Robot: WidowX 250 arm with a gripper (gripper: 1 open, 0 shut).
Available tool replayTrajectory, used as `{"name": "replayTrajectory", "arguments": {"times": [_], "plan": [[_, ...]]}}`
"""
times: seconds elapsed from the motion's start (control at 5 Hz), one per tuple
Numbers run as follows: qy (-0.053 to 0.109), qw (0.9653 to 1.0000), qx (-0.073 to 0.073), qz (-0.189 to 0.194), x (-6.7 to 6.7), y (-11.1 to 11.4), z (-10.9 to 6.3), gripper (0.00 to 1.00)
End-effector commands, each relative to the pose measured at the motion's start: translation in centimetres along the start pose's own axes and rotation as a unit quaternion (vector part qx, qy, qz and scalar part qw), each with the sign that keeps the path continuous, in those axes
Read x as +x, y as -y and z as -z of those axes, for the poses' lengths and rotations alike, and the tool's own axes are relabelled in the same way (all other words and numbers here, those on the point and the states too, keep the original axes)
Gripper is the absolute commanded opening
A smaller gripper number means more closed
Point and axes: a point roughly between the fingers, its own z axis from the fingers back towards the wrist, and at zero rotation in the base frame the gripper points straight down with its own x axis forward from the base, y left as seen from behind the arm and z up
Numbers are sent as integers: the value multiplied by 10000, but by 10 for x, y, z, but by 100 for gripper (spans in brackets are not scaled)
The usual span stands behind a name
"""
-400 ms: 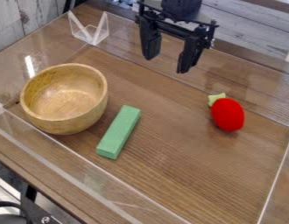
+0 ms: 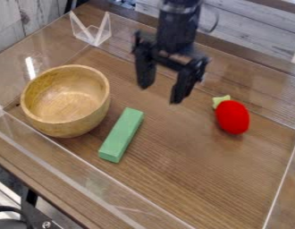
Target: Put the green block in the brown bowl
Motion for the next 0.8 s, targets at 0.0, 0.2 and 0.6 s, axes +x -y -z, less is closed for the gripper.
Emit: {"name": "replayTrajectory", "arguments": {"times": [0.0,0.2,0.6], "plan": [[341,9993,122,-12,-13,-13,1,100],[365,9991,205,-40,-23,-23,11,100],[425,9986,233,-192,-20,-30,33,100]]}}
